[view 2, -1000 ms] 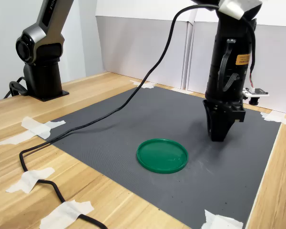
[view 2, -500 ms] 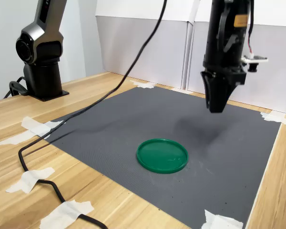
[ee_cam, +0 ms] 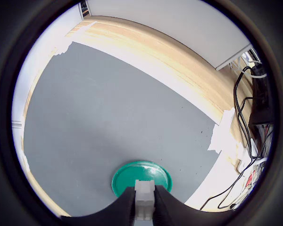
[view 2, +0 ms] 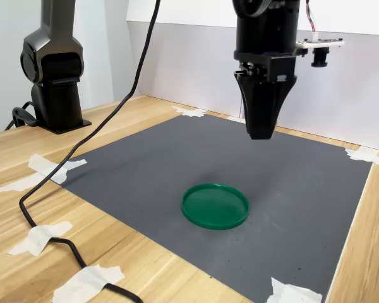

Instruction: Grasp a white terminal and put it on the green lid.

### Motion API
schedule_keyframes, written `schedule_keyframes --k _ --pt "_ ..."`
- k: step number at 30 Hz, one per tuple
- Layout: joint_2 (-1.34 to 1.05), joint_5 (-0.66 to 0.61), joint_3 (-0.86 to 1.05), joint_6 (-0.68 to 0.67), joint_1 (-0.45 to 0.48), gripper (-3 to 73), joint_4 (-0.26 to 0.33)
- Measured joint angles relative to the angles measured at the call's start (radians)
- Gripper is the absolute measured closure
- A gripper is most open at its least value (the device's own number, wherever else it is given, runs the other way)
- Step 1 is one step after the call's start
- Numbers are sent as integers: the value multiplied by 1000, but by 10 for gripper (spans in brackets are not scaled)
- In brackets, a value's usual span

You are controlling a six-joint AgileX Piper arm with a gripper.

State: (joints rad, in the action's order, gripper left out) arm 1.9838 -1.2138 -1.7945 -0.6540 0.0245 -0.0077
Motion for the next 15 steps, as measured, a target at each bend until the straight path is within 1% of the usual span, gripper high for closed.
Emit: schedule_keyframes --k 5,8,12,15 --pt "-12 6 133 -15 11 607 0" --pt "-28 73 213 -21 17 607 -7" --pt "-36 145 272 -20 19 607 -33" --pt "-36 197 298 -18 25 607 -42"
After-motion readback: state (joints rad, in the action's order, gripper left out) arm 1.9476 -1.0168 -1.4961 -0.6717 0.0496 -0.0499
